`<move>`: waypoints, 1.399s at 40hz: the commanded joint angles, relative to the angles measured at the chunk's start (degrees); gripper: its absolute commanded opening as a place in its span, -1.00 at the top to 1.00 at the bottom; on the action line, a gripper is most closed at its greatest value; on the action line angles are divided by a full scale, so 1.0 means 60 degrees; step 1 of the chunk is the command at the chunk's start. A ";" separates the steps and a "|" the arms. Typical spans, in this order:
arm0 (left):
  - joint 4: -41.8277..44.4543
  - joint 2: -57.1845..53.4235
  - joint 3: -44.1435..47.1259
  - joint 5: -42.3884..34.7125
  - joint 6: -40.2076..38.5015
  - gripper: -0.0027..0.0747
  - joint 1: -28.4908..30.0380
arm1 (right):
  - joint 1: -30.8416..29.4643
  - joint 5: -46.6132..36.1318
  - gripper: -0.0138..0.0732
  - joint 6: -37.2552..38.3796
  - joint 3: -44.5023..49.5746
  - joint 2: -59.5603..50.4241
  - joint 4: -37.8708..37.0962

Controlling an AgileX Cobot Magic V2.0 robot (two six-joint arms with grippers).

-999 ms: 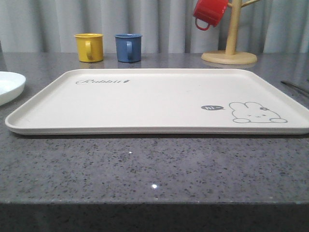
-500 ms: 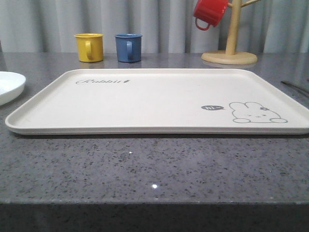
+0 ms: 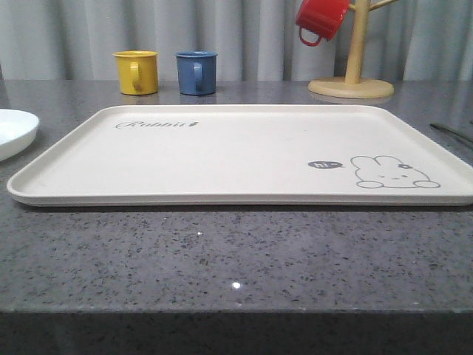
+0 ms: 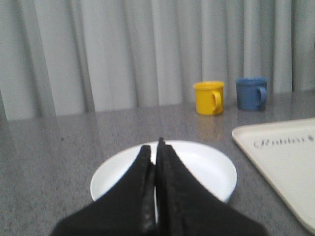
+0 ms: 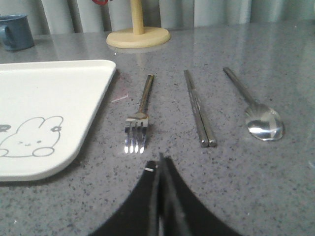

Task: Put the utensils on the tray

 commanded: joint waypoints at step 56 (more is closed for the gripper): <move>0.0155 0.5647 -0.5614 0.2670 -0.0028 -0.86 -0.0272 | -0.0062 0.2013 -0.53 -0.0052 -0.5757 0.3672 -0.0032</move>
